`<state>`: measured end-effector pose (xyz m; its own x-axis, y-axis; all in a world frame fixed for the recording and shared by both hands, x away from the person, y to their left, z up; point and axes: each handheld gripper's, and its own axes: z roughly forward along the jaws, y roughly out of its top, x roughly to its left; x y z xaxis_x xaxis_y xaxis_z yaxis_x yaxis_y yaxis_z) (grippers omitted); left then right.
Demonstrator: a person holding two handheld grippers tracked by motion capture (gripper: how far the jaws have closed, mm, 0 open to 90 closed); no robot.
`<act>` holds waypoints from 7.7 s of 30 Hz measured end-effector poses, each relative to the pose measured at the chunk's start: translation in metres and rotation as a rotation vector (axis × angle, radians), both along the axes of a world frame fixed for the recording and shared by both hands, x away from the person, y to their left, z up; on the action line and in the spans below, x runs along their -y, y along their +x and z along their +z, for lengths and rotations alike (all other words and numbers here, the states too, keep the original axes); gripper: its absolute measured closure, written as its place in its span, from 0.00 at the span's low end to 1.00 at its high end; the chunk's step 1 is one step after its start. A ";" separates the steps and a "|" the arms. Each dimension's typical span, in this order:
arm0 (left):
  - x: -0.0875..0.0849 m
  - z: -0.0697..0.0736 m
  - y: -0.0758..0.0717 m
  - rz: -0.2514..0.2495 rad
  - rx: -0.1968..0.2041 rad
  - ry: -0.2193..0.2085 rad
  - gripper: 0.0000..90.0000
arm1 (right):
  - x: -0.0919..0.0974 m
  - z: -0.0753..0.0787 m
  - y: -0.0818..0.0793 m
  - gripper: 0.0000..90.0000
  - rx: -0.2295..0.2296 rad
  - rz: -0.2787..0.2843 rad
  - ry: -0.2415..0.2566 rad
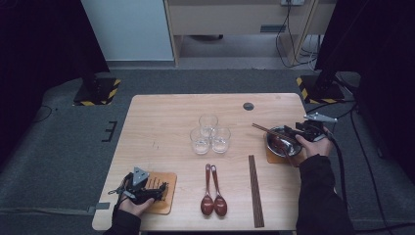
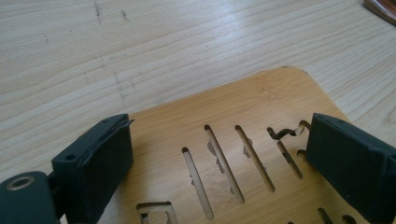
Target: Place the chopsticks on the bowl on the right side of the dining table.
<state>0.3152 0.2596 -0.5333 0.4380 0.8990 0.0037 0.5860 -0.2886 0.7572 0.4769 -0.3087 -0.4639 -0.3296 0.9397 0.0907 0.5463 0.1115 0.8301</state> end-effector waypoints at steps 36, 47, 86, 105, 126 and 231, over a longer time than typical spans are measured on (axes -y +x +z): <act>0.000 0.000 0.000 0.000 0.000 0.000 0.07 | -0.003 -0.023 0.013 0.41 -0.080 -0.003 -0.080; 0.000 0.000 0.000 0.000 0.000 0.000 0.07 | -0.004 -0.022 0.009 0.41 -0.098 0.060 -0.085; 0.000 0.000 0.000 0.000 0.000 0.000 0.07 | 0.012 -0.002 -0.051 0.65 0.001 0.080 -0.009; 0.000 0.000 0.000 0.000 0.000 0.000 0.07 | 0.030 -0.015 -0.078 0.86 -0.044 0.040 -0.014; 0.000 0.000 0.000 0.000 0.000 0.000 0.07 | 0.042 -0.023 -0.075 0.76 -0.072 -0.035 -0.035; 0.000 0.000 0.001 0.000 0.000 0.000 0.07 | -0.008 -0.026 0.008 0.45 -0.043 0.003 -0.070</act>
